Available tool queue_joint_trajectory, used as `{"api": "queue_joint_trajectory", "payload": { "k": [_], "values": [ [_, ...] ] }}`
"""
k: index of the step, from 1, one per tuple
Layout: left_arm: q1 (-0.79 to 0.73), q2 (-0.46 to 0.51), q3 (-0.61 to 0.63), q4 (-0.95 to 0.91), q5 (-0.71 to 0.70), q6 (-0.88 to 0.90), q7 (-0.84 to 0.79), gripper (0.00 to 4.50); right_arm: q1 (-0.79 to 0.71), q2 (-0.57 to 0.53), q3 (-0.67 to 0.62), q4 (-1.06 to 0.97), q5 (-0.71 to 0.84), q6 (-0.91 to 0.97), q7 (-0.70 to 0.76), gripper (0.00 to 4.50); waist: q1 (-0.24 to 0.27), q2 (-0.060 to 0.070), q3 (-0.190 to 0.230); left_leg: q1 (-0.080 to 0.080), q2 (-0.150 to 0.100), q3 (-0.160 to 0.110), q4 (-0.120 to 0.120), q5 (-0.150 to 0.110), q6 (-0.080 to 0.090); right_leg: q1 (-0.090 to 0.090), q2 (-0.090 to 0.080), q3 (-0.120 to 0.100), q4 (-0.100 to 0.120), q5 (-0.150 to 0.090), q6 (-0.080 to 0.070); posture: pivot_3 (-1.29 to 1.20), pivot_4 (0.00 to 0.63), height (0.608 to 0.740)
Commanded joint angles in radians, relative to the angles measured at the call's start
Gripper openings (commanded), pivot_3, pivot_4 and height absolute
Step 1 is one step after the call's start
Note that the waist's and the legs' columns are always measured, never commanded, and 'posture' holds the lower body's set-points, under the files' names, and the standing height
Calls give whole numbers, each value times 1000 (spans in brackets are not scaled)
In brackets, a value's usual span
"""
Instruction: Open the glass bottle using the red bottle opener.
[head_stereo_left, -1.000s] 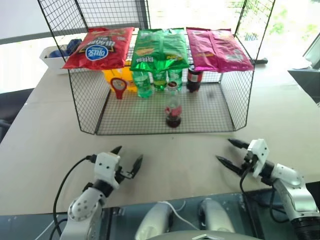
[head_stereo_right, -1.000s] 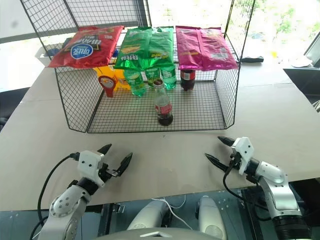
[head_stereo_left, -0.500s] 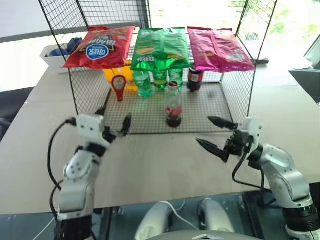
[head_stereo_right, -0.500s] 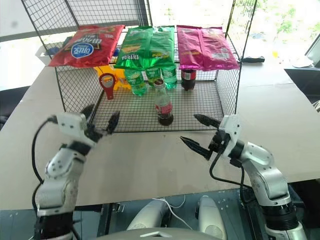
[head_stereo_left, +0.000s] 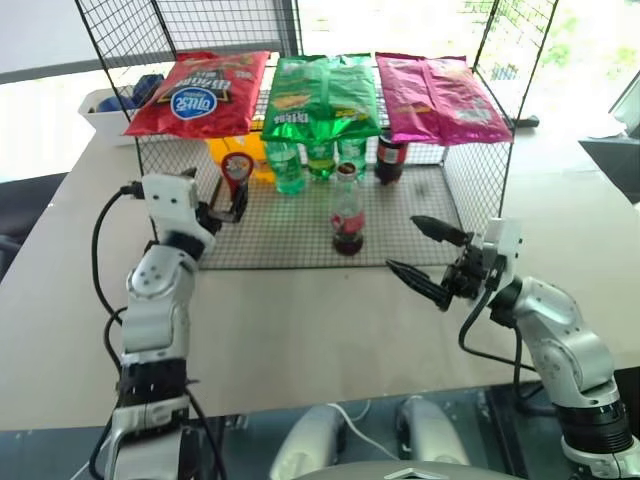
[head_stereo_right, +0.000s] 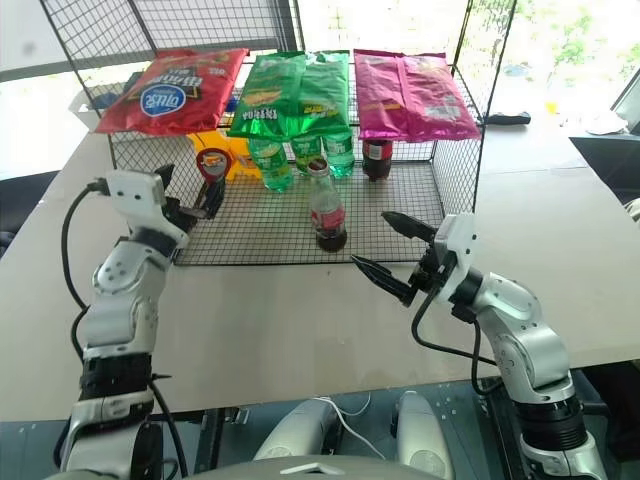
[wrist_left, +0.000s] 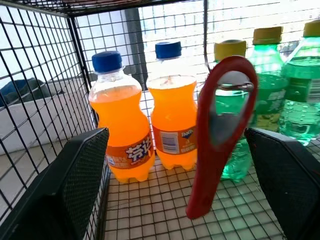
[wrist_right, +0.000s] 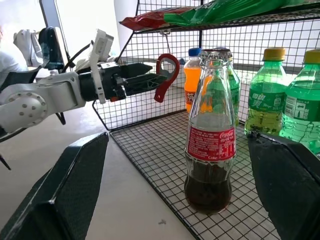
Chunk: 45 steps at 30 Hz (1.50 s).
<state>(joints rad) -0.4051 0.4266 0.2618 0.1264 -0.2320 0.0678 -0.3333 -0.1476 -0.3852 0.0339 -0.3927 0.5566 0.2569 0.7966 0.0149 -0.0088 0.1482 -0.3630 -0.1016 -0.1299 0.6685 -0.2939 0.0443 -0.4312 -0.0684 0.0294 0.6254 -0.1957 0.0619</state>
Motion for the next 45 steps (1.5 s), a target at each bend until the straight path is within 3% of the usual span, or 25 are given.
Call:
{"api": "queue_joint_trajectory", "payload": {
  "k": [1, 5, 6, 8, 11, 15, 30, 39, 45],
  "values": [
    [-80, 0, -21, 127, 23, -88, -29, 4500, -4, 10, -1, -46, -3, -22, -17, 4464, -1, 0, 0, 0, 0, 0, 0, 0, 0, 0, 0, 0, 0, 0, 0, 0, 150, 734],
    [-153, -8, -44, 240, 27, -163, -70, 4500, -6, 14, 3, -48, -14, -23, -28, 4464, -1, 0, 0, 0, 0, 0, 0, 0, 0, 0, 0, 0, 0, 0, 0, 0, 150, 734],
    [-165, -12, -48, 253, 22, -174, -83, 3996, -6, 14, 3, -49, -16, -23, -30, 4500, -2, 0, 0, -1, 0, 0, 0, 0, 0, -1, 0, 0, 0, 0, 0, 0, 150, 734],
    [-175, -17, -56, 263, 19, -188, -105, 3449, -8, 15, 3, -50, -23, -23, -35, 4500, -2, 0, 0, -1, 0, 0, 0, 0, 0, -1, -1, 0, 0, 0, 0, 0, 150, 734],
    [-157, -23, -62, 231, 11, -203, -125, 1810, -8, 15, 4, -50, -30, -25, -39, 4500, -3, 0, 0, -1, 0, 0, 0, 0, 0, -1, -1, 0, 0, 0, 0, 0, 150, 734],
    [-105, -25, -53, 136, -11, -188, -132, 39, -4, 18, 9, -51, -39, -30, -44, 4500, -4, 0, 0, -1, 0, 0, 0, 0, 0, -1, -1, 1, 0, 0, 0, 0, 150, 734],
    [105, -54, 3, -339, -234, 99, -58, 39, -7, 19, 25, -55, -47, -33, -49, 4500, -5, 0, 0, -1, 0, 0, 0, 0, 0, -1, -1, 1, 0, 0, 0, 0, 150, 734],
    [76, -86, 27, -353, -313, 183, -20, 39, -41, 28, 30, -27, -56, -38, -48, 4500, -3, 0, 0, -2, 0, 0, -1, 0, 0, -2, 0, 2, -2, 0, 0, 0, 150, 734],
    [30, -134, 61, -353, -545, 333, -31, 39, -35, 38, 31, -34, -70, -41, -61, 4500, -2, 0, 0, -1, 0, 0, 0, 0, 0, -1, 0, 1, 1, 0, 0, 0, 150, 734]
  ]
}}
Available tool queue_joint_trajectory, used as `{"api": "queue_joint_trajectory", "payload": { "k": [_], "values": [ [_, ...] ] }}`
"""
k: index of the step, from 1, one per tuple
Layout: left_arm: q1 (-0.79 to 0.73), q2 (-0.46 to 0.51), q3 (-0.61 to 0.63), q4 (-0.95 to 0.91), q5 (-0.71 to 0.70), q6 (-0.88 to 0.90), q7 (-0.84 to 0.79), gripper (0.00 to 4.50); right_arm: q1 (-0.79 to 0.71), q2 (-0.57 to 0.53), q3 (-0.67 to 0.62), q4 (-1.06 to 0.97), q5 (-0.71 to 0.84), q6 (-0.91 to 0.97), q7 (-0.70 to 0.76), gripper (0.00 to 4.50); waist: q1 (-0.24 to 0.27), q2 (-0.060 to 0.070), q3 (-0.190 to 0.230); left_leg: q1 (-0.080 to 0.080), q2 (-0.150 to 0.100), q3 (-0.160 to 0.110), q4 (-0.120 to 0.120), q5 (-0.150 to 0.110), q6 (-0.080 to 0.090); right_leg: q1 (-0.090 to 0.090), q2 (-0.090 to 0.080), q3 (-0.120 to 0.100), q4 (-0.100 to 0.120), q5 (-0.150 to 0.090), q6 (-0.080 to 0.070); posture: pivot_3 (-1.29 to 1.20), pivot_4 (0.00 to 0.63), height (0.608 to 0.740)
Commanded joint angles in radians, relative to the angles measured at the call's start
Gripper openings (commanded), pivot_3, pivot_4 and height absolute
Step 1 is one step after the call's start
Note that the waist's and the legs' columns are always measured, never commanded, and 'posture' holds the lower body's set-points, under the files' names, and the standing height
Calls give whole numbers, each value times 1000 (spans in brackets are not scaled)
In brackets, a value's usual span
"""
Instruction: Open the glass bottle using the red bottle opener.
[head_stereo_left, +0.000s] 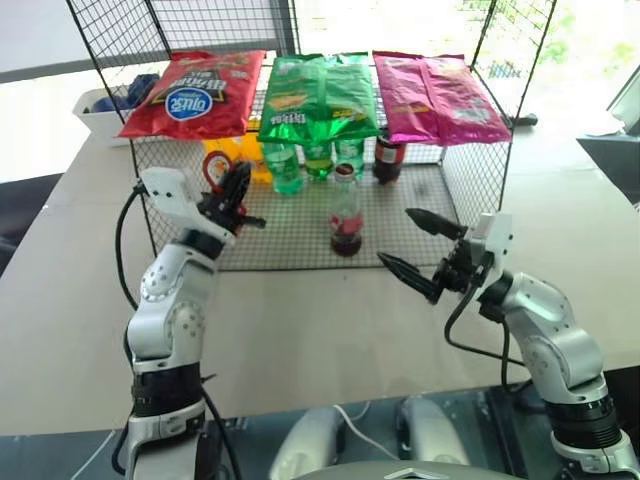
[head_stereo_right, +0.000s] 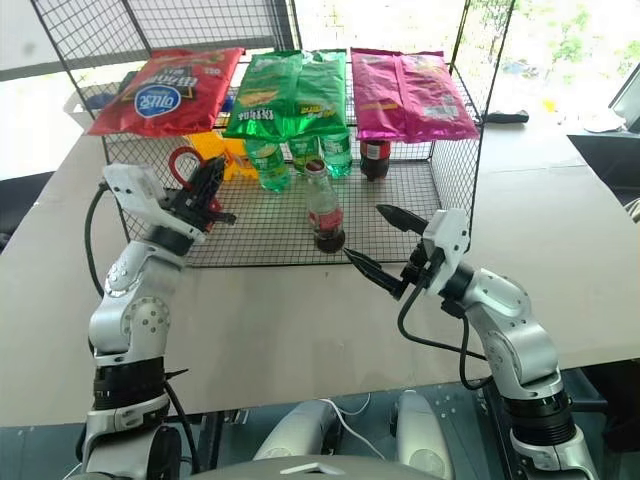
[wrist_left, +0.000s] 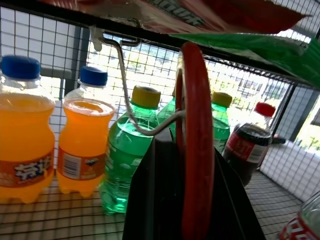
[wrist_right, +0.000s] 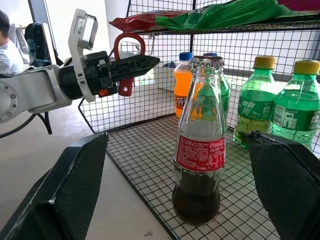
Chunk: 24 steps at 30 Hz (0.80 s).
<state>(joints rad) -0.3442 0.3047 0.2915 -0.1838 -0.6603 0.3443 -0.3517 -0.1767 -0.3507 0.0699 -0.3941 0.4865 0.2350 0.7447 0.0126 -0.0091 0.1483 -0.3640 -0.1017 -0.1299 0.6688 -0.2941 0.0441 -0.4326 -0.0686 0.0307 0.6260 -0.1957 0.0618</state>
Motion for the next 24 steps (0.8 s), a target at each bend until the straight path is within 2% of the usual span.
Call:
{"api": "queue_joint_trajectory", "payload": {
  "k": [1, 12, 15, 19, 24],
  "values": [
    [-36, -17, 35, -42, -142, 71, -14, 39, -7, 4, -5, -32, -1, -20, -10, 4500, 0, 0, 0, 0, 0, 0, 0, 0, 0, 0, 0, 0, 0, 0, 0, 0, 150, 734],
    [-72, -60, 75, -29, -435, 224, -17, 39, -13, 2, -6, -54, 1, 19, -48, 4500, -1, 0, 0, 0, 0, 0, 0, 0, 0, 0, 1, 0, 0, 0, 0, 0, 150, 734],
    [-59, -63, 43, -39, -525, 301, -51, 39, -24, -14, 2, -79, 54, 144, -76, 4500, 0, 0, 0, 0, 0, 0, 0, 0, 0, 0, 1, 0, 0, 0, 0, 0, 150, 734],
    [-22, -50, 5, -82, -641, 402, -109, 39, -62, -50, -22, -145, 198, 342, -105, 4500, -1, 0, 0, 0, 0, 0, 0, 0, 0, 0, 3, 0, 0, 0, 0, 0, 150, 734],
    [20, -17, -27, -133, -726, 472, -172, 39, -120, -95, -45, -176, 324, 502, -135, 4500, -2, 0, 0, 0, 1, 0, 0, 0, 0, 0, 1, 1, 0, 0, 0, 0, 150, 734]
  ]
}}
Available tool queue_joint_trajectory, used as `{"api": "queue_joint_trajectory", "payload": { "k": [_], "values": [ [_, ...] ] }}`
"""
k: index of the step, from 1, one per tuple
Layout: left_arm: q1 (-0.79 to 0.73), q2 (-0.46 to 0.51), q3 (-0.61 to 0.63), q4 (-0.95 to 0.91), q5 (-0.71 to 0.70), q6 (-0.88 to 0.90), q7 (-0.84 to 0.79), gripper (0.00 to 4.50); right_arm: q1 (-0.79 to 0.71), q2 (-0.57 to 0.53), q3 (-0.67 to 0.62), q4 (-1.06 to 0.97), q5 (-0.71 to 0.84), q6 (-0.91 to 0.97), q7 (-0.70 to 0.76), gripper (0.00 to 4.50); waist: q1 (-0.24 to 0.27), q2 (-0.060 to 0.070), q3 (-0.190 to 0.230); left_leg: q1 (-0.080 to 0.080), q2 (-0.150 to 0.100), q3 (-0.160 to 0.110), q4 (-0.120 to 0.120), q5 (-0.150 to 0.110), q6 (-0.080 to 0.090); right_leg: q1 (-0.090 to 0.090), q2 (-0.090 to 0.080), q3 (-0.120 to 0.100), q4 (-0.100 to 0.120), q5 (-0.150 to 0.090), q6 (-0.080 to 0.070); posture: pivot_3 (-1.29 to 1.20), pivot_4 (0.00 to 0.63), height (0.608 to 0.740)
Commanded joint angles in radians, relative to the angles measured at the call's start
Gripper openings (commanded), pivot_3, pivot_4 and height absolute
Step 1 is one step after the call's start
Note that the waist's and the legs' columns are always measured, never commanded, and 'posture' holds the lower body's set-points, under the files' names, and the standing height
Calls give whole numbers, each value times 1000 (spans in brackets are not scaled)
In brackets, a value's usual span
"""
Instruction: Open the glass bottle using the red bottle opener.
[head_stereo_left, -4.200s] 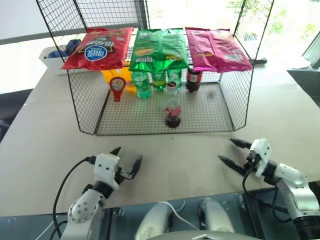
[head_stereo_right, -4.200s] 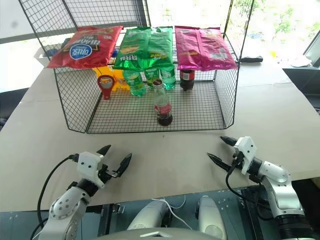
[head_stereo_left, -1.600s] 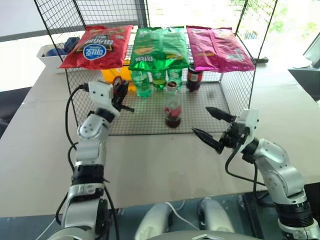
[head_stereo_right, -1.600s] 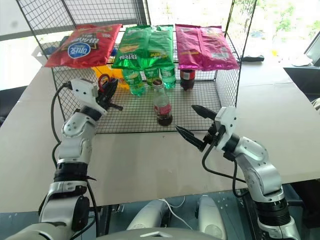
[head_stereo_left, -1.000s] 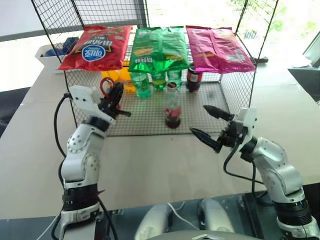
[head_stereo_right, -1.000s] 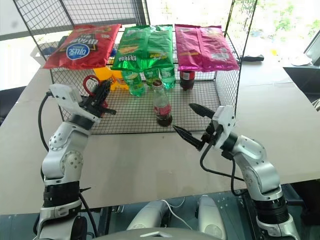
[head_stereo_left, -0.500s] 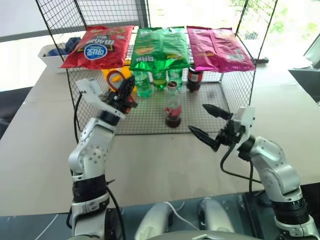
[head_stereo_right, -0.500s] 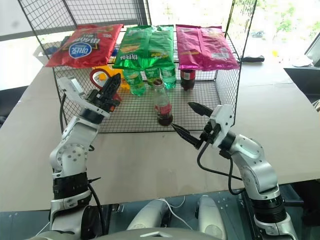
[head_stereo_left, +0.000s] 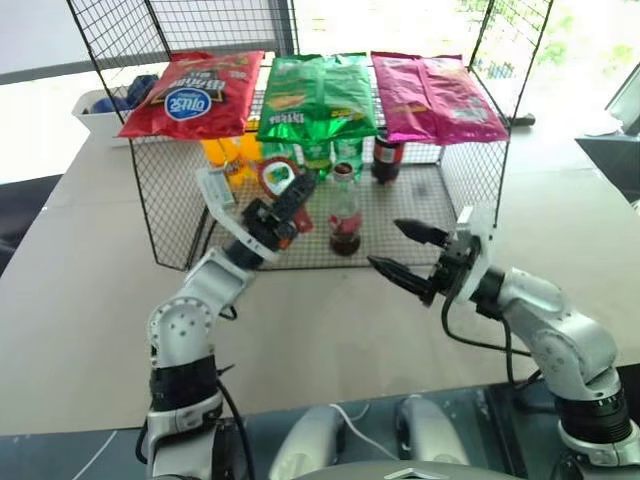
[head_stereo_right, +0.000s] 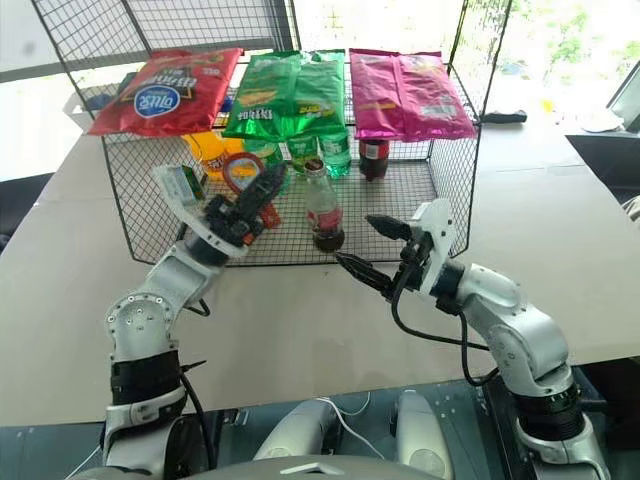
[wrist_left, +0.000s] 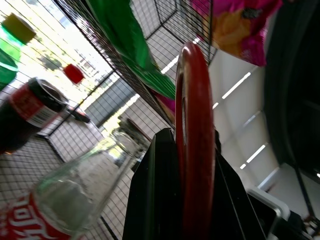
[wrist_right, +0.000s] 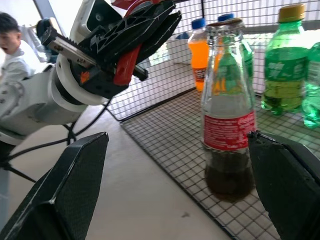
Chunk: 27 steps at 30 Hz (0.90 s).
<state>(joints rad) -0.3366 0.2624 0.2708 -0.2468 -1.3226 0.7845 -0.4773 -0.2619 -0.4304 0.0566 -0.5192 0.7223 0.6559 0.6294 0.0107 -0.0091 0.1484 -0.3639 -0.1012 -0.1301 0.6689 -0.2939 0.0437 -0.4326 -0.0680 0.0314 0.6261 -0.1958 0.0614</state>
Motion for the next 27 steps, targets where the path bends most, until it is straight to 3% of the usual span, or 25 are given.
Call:
{"api": "queue_joint_trajectory", "payload": {
  "k": [1, 6, 13, 23, 26, 27],
  "values": [
    [20, 30, -14, -81, -77, 42, -57, 39, -49, -21, -36, -52, 115, 115, -29, 4500, 0, 0, 0, 0, 0, 0, 0, 0, 0, 0, 0, 0, 0, 0, 0, 0, 150, 734],
    [44, 33, -51, -123, -120, 66, -94, 39, -90, -33, -50, -63, 256, 245, -72, 4500, 3, 0, 0, 0, 0, 0, 0, 0, 0, 0, -1, 0, 0, 0, 0, 0, 150, 734],
    [46, 10, -123, -116, -74, 42, -150, 39, -162, -9, -77, -51, 594, 387, -233, 4500, 2, 0, 0, 0, 0, 0, 0, 0, 0, 0, -2, 0, 0, 0, 0, 0, 150, 734],
    [3, -6, -168, -47, 23, 11, -242, 39, -212, -11, -24, -34, 752, 405, -368, 4500, 2, 0, 0, 0, 0, 0, 0, 0, 0, 0, -1, 0, -1, 0, 0, 0, 150, 734],
    [-1, -16, -171, -40, 36, 6, -256, 0, -219, -21, -3, -33, 748, 410, -384, 3709, 2, 0, 0, -1, 0, 0, 0, 0, 0, 0, -1, 0, -1, 0, 0, 0, 150, 734],
    [-2, -19, -172, -39, 40, 5, -259, 0, -221, -22, 2, -31, 747, 410, -390, 3252, 2, 0, 0, -1, 0, 0, 0, 0, 0, 0, -2, 0, -1, 0, 0, 0, 150, 734]
  ]
}}
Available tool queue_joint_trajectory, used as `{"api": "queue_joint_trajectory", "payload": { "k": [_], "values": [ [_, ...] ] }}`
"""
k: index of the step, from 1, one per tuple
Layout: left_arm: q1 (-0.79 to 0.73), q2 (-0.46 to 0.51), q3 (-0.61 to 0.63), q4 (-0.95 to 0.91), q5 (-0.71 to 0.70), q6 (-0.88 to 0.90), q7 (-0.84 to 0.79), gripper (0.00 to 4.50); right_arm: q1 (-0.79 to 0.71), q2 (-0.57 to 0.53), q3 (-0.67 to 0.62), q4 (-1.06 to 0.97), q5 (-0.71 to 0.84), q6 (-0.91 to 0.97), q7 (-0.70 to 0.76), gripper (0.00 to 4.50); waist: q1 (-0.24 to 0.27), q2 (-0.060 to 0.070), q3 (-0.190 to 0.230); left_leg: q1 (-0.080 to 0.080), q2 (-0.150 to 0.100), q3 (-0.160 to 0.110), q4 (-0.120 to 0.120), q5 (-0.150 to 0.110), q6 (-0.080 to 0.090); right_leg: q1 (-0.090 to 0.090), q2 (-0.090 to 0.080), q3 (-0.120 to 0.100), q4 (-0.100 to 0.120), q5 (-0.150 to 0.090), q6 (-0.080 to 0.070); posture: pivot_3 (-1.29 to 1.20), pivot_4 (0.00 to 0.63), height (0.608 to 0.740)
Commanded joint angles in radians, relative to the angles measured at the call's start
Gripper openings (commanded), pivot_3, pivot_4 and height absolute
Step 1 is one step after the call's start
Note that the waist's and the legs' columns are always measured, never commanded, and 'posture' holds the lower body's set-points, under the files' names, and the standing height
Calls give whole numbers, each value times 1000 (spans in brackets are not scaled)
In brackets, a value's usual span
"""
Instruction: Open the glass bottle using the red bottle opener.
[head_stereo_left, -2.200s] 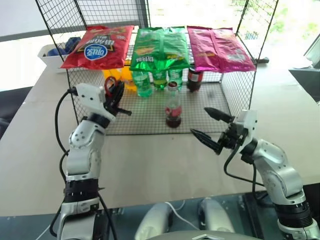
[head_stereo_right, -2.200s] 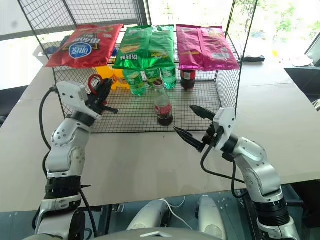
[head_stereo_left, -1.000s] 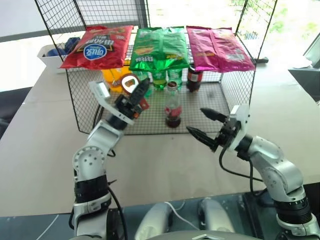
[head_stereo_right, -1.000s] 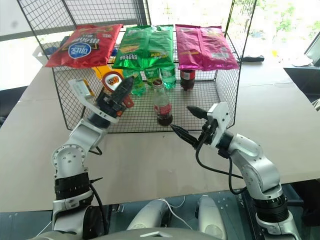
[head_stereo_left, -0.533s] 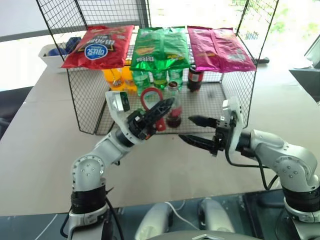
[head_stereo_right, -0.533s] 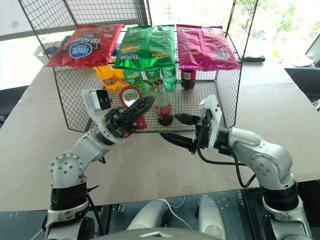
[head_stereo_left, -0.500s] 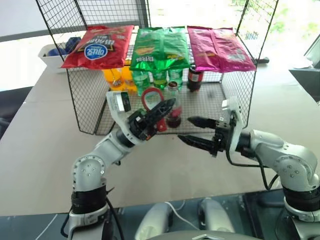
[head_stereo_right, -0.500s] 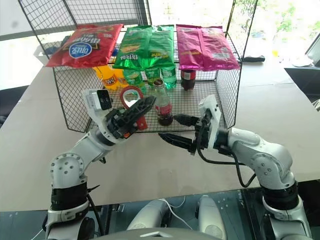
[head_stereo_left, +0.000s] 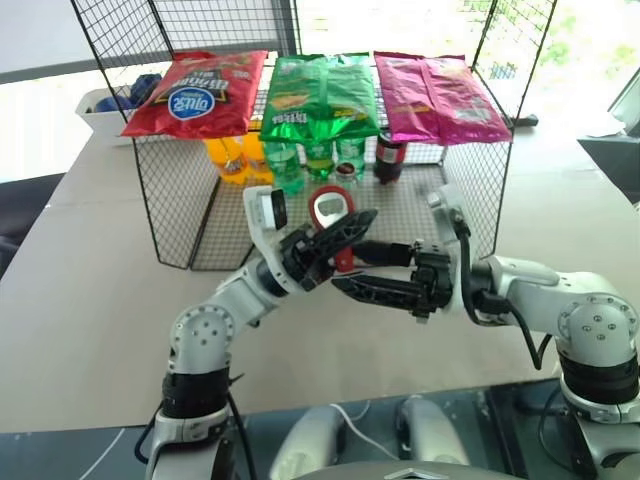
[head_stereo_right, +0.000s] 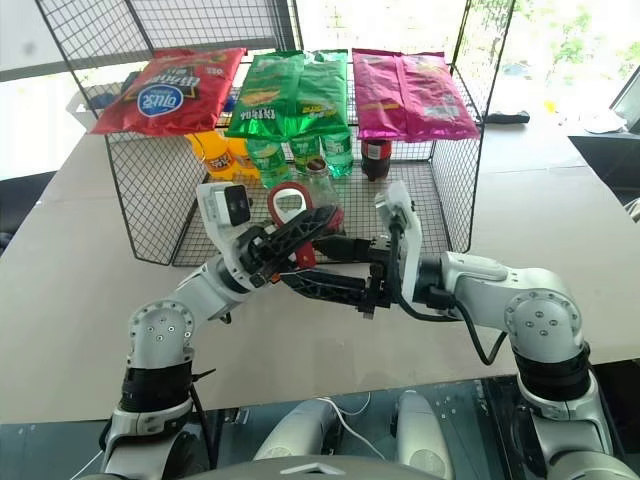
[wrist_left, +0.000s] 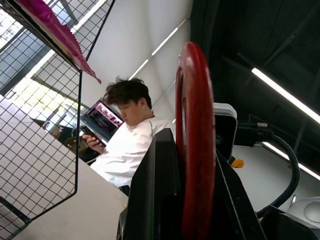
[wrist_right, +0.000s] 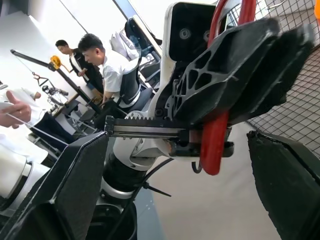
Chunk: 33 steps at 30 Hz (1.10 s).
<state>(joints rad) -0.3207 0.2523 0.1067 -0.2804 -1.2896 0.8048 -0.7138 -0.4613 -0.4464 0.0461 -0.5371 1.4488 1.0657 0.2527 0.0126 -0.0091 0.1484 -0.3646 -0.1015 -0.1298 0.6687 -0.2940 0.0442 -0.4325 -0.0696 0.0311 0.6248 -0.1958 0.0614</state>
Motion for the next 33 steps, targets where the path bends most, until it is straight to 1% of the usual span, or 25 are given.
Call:
{"api": "queue_joint_trajectory", "payload": {
  "k": [1, 6, 7, 8, 10, 11, 12, 15, 19, 26, 28, 30, 32, 33],
  "values": [
    [-18, -10, -8, -4, 10, -16, -26, 0, -23, -7, 18, -12, 20, 0, -19, 3252, 0, 0, 0, 0, 0, 0, 0, 0, 0, 0, 0, 0, 0, 0, 0, 0, 150, 734],
    [-14, -17, -11, -2, 24, -19, -40, 0, -35, -10, 38, -7, 25, -1, -32, 3252, 0, 0, 0, 0, 0, 0, 0, 0, 0, 0, 0, 0, 0, 0, 0, 0, 150, 734],
    [-14, -17, -11, -1, 24, -19, -42, 0, -37, -9, 40, -6, 25, -3, -35, 2761, 0, 0, 0, 0, 0, 0, 0, 0, 0, 0, 0, 0, 0, 0, 0, 0, 150, 734],
    [-12, -18, -11, -1, 26, -18, -44, 0, -39, -5, 39, -4, 27, -7, -41, 2514, 0, 0, 0, 0, 0, 0, 0, 0, 0, 0, 0, 0, 0, 0, 0, 0, 150, 734],
    [-9, -18, -11, -2, 25, -12, -46, 0, -44, 4, 38, 3, 33, -14, -56, 1605, 0, 0, 0, 0, 0, 0, 0, 0, 0, 0, 0, 0, 0, 0, 0, 0, 150, 734],
    [-7, -17, -12, -2, 21, -5, -45, 0, -48, 7, 38, 6, 37, -16, -61, 835, 0, 0, 0, 0, 0, 0, 0, 0, 0, 0, 0, 0, 0, 0, 0, 0, 150, 734],
    [-6, -15, -12, -2, 17, 2, -45, 0, -51, 10, 38, 9, 40, -18, -65, 514, 0, 0, 0, 0, 0, 0, 0, 0, 0, 0, 0, 0, 0, 0, 0, 0, 150, 734],
    [0, -15, -10, -7, 4, 9, -43, 0, -53, 7, 40, 12, 42, -15, -65, 12, 0, 0, 1, 0, 0, 0, 0, 0, 0, 0, 0, 0, 0, 0, 0, 0, 150, 734],
    [-2, -12, -1, -5, -23, 26, -23, 0, -45, 0, 44, 8, 41, -8, -57, 12, 0, 0, 1, -1, 0, 0, 0, 0, 0, 0, 0, 0, 0, 0, 0, 0, 150, 734],
    [-4, 7, -6, -4, -27, 46, -44, 0, -40, -9, 47, 6, 26, -10, -50, 12, 0, 0, 1, -1, 0, 0, 0, 0, 0, 0, 0, 0, 0, 0, 0, 0, 150, 734],
    [-5, 5, -2, -3, -14, 36, -47, 785, -37, -11, 47, 5, 23, -12, -50, 0, 0, 0, 1, -1, 0, 0, 0, 0, 0, 0, 0, 0, 0, 0, 0, 0, 150, 734],
    [-5, 9, 2, -5, -23, 40, -51, 1422, -34, -12, 45, 7, 19, -16, -52, 0, 0, 0, 1, -1, 0, 0, 0, 0, 0, 0, 0, 0, 0, 0, 0, 0, 150, 734],
    [-3, 7, 10, -8, -33, 41, -41, 2347, -31, -13, 38, 11, 19, -21, -56, 0, 0, 0, 1, -1, 0, 0, 0, 0, 0, 0, 0, 0, 0, 0, 0, 0, 150, 734],
    [-2, 7, 14, -10, -35, 40, -31, 2901, -29, -14, 33, 12, 21, -24, -59, 0, 0, 0, 1, -1, 0, 0, 0, 0, 0, 0, 0, 0, 0, 0, 0, 0, 150, 734]
  ]
}}
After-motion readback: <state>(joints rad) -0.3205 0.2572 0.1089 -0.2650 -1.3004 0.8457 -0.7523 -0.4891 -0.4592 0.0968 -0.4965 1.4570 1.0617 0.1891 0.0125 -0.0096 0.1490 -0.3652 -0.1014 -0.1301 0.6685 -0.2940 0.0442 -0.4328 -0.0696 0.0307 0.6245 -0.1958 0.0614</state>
